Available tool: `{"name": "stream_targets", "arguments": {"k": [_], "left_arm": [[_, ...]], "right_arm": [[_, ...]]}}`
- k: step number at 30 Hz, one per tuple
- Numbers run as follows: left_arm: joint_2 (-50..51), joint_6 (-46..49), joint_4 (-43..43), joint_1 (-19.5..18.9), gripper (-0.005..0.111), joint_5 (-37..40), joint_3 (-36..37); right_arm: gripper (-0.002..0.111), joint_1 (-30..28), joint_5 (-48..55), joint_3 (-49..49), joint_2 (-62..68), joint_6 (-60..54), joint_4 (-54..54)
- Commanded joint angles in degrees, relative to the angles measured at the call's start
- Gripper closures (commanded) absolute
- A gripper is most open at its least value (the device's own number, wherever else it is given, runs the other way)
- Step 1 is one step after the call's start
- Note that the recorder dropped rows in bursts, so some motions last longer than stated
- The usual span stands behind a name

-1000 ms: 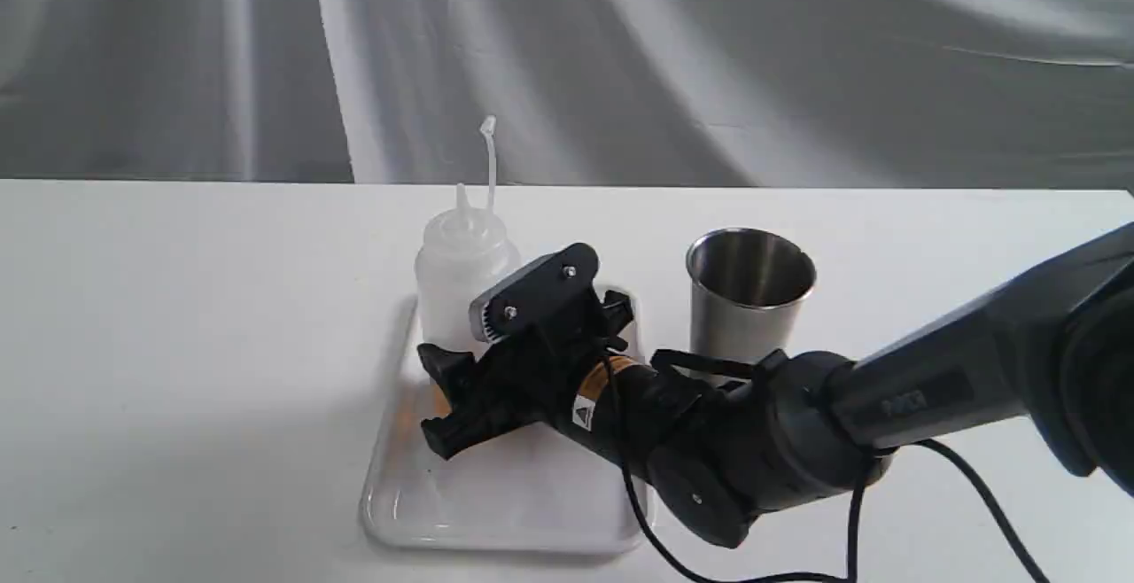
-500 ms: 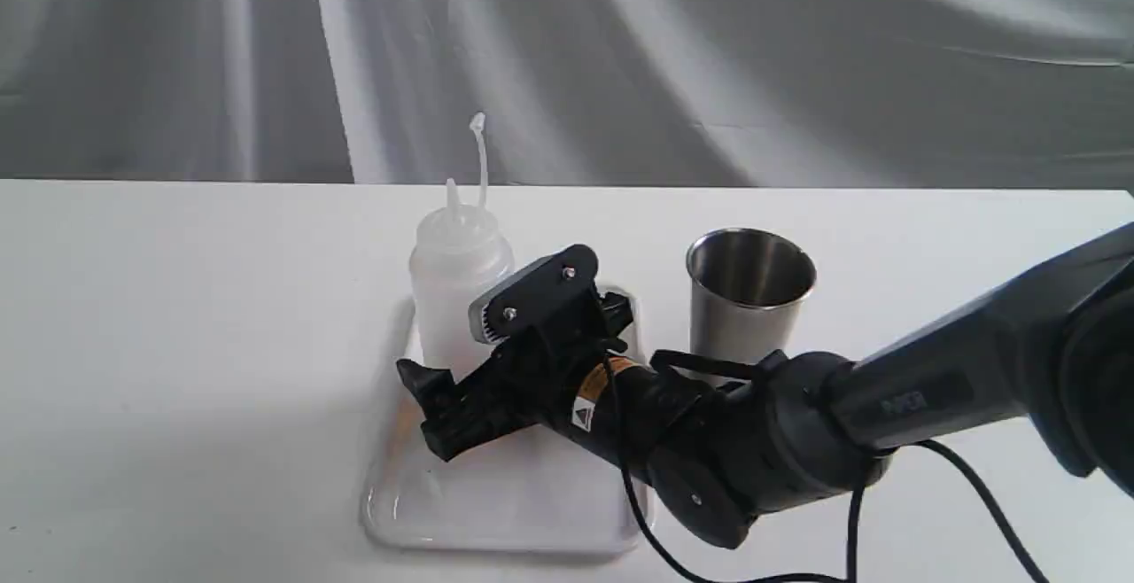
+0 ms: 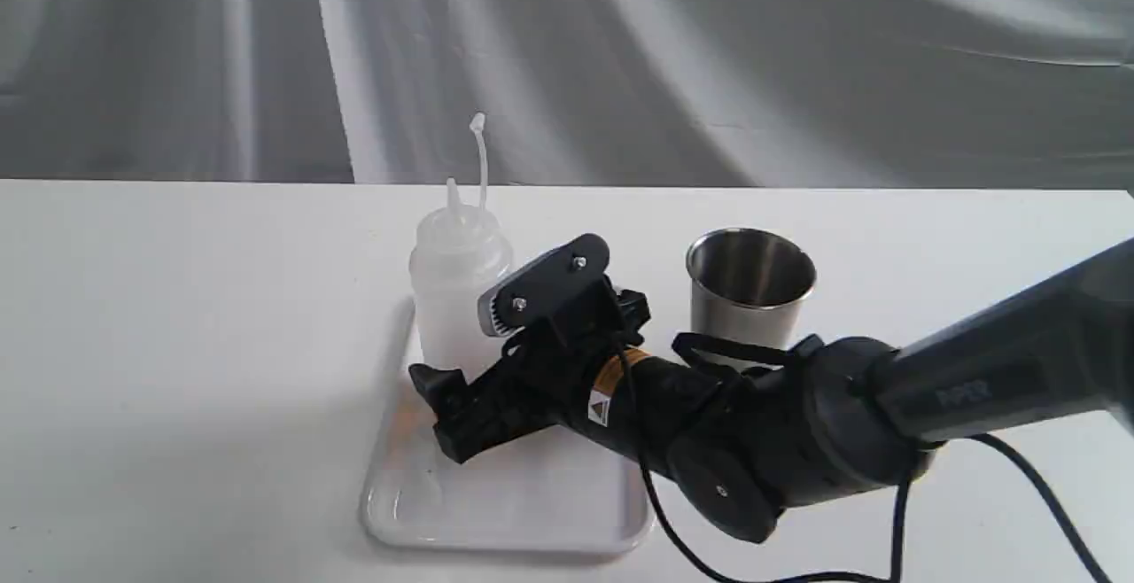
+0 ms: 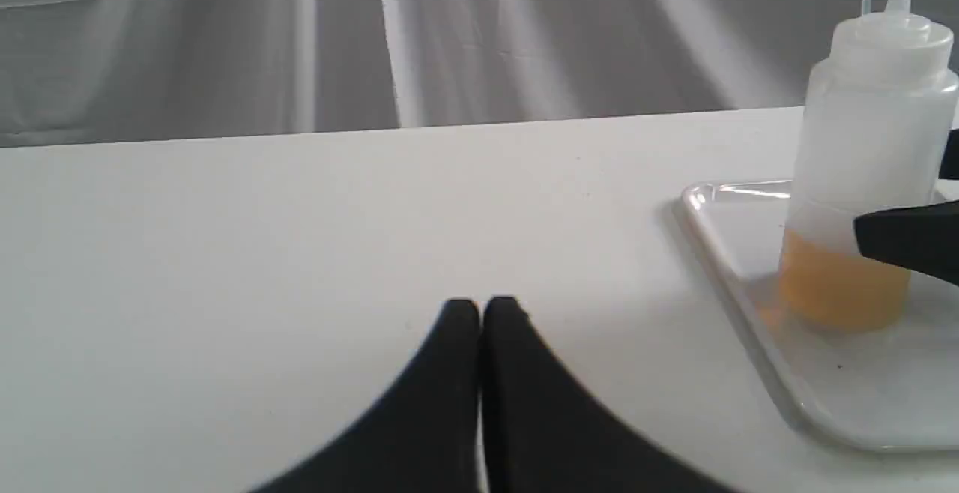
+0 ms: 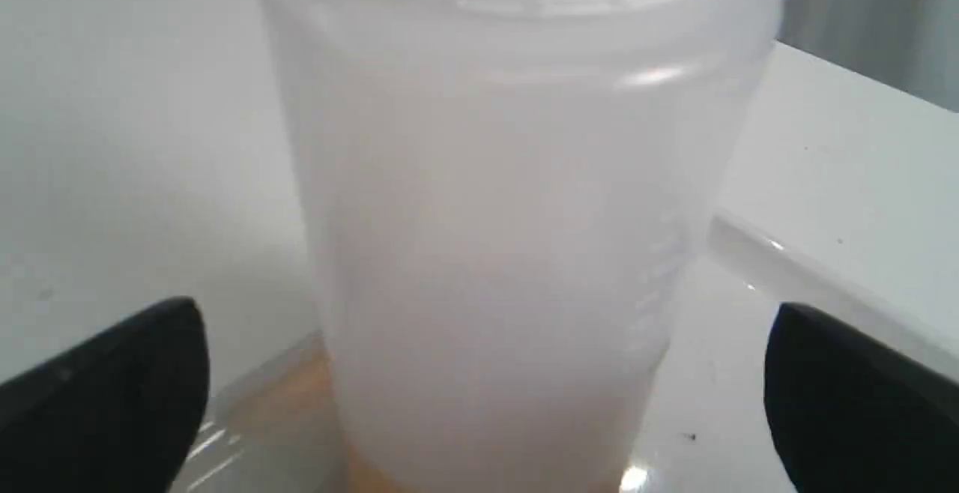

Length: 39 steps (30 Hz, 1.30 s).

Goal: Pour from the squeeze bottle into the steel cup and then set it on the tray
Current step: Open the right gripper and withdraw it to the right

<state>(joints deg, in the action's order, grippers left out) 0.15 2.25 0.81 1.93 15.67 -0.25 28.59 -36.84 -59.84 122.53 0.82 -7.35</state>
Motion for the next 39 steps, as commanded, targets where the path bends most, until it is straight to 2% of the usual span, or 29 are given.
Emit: {"name": "stream_targets", "arguments": {"k": [1,13,29,39], "left_arm": [[-0.15,-0.28,0.06,0.31,0.107,-0.43,0.25],[-0.15,-0.15,0.06,0.31,0.107,-0.43,0.25],[-0.15,-0.27,0.06,0.31,0.107,-0.43,0.25],[-0.15,-0.15,0.06,0.31,0.107,-0.43,0.25]], "right_arm": [[0.003,0.01,-0.55,4.25,-3.41,-0.26,-0.23],[0.003,0.01,-1.56,14.16,-11.56,-0.43,-2.71],[0.003,0.01,-1.25,21.11,-24.31,-0.32,-4.29],[0.003,0.01,-1.12,27.44,-33.33,3.73,-6.14]]}}
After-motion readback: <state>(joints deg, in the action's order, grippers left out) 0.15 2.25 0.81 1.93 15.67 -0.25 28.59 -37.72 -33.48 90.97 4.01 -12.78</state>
